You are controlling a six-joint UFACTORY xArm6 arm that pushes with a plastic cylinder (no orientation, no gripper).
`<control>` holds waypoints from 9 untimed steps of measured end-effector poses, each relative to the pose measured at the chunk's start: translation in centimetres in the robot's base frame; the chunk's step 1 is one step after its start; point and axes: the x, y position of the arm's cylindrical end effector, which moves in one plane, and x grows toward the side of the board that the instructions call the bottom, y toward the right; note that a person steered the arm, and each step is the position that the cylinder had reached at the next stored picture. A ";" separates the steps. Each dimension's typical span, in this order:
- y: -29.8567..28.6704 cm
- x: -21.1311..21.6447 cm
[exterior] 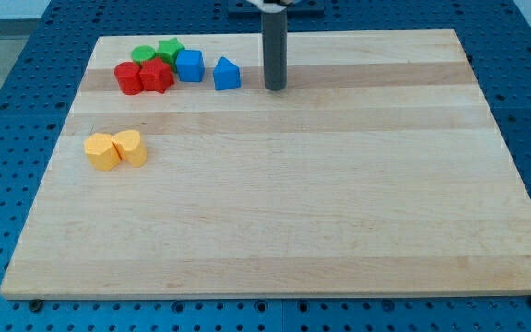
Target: Slide the blue triangle to bottom of the blue cube
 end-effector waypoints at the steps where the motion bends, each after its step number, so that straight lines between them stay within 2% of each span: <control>1: -1.5 -1.4; 4: -7.5 -1.4; 9: -7.4 -0.5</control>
